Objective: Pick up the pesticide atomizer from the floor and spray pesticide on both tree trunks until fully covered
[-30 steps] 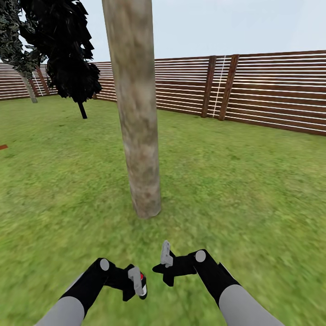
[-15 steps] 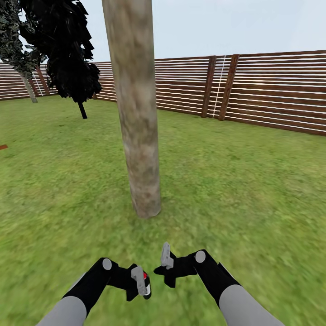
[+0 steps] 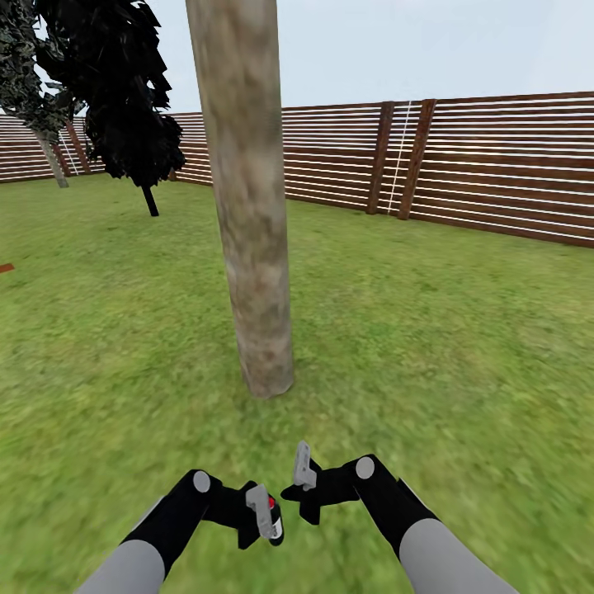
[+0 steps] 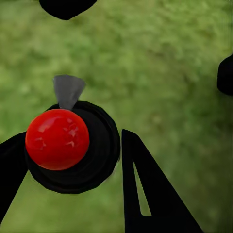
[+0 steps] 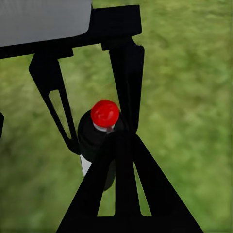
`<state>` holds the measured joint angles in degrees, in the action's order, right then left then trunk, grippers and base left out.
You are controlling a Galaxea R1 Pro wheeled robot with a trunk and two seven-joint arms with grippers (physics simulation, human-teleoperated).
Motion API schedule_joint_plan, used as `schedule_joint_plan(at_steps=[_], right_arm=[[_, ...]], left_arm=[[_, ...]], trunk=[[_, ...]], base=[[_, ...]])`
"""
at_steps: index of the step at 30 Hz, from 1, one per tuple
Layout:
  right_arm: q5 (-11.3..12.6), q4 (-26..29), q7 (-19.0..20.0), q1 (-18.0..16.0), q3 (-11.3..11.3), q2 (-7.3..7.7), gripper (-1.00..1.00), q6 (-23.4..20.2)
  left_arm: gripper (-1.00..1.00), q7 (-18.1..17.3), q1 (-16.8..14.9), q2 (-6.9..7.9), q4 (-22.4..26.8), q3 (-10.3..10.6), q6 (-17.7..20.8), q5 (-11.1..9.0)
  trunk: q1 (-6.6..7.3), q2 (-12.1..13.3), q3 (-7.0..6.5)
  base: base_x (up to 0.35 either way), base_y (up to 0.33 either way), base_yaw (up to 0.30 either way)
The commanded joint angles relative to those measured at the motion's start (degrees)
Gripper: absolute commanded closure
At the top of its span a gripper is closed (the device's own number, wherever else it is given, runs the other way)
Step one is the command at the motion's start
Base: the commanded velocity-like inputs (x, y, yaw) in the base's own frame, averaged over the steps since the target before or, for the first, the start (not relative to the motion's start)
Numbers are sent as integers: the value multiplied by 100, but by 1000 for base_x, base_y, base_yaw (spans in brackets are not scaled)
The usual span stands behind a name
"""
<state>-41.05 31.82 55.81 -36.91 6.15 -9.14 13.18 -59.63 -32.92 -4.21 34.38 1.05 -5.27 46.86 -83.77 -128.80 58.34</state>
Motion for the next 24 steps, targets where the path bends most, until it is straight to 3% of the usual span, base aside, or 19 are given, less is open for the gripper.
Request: schedule_joint_plan(at_steps=[1,24], right_arm=[[0,0,0,1,0,0,100,0],[0,6,0,1,0,0,100,0]], left_arm=[[100,1,-2,-9,4,0,0,-1],[100,-3,-89,-64,-1,-8,3,-18]], trunk=[[0,0,0],[0,0,0]], base=[[0,0,0],[0,0,0]])
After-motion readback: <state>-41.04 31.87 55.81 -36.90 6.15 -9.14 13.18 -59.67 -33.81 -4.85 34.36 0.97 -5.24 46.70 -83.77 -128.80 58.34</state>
